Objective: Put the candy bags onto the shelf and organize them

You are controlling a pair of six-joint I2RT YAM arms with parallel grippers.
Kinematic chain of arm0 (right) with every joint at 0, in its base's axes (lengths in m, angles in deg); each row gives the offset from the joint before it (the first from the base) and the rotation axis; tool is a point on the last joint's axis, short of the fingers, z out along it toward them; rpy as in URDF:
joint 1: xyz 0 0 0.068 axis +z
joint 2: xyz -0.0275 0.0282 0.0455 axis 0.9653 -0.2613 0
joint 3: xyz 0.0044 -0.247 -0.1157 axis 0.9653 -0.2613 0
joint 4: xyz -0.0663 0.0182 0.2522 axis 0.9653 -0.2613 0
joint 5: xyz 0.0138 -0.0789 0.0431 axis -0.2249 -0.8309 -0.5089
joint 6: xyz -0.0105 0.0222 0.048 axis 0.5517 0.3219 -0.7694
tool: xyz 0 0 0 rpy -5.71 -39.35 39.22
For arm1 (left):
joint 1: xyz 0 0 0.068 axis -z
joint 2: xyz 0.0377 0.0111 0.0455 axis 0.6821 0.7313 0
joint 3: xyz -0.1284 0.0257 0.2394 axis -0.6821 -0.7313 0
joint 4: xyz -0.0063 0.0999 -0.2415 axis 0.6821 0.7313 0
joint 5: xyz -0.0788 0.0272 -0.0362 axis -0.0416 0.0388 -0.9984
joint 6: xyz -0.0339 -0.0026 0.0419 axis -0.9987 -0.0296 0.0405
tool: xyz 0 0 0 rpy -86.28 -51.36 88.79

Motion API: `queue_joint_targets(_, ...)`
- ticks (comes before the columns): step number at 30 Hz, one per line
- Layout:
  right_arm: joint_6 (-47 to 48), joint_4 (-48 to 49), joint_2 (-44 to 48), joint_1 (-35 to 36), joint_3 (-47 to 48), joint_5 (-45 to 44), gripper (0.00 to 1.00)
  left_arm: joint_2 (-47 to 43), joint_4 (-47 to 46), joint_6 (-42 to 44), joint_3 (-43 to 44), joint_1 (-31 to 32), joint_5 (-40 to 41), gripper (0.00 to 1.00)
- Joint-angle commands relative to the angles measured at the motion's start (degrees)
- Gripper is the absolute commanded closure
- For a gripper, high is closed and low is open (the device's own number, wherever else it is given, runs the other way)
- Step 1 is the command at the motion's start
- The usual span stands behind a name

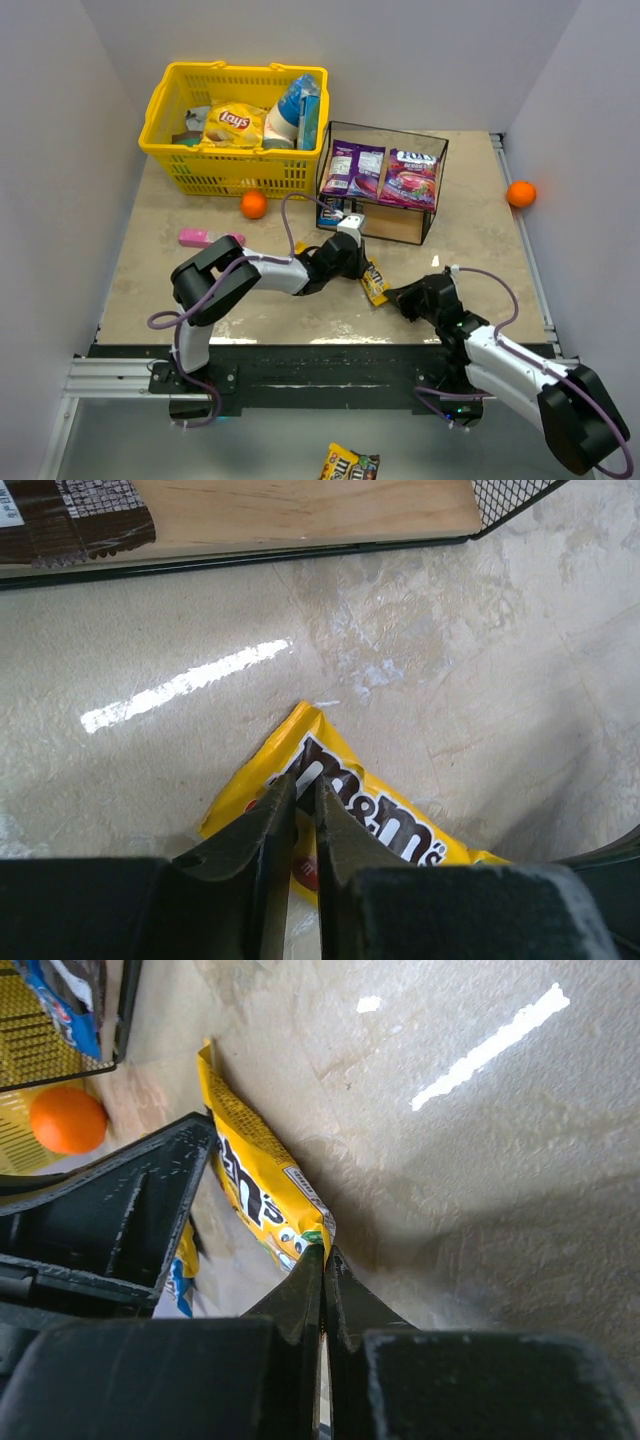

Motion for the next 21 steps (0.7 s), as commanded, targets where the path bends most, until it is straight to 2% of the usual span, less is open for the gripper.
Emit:
queue_joint_targets(1, -0.58, -2.31, 4.55, -0.06, -0.58, -1.43, 1.0, -6.11, 4.87, 0.36, -1.37, 0.1, 3.43, 0.73)
queue_joint_targets(2, -0.58, -1.7, 6.83, -0.06, -0.58, -1.95, 1.0, -7.25, 5.49, 0.45, -1.55, 0.1, 4.05, 0.63)
queue_joint_targets(5, -0.49, -0.12, 9.65, -0.06, 0.04, -3.44, 1.0, -12.78, 7.68, 0.54, -2.69, 0.1, 6.51, 0.45)
queue_joint_targets(6, -0.49, 0.15, 11.23, -0.06, 0.47, -3.97, 1.0, -15.67, 8.91, 0.97, -3.13, 0.1, 7.47, 0.43)
queue_joint_targets(13, 2.14, 0.42, 12.48, -0.06, 8.02, -5.74, 1.0, -26.76, 12.34, 1.24, -11.29, 0.1, 14.06, 0.39)
queue_joint_targets(21, 4.25, 8.32, 7.03, -0.06, 13.65, -9.42, 1.0, -36.34, 15.51, -1.39, -19.73, 0.1, 17.15, 0.39)
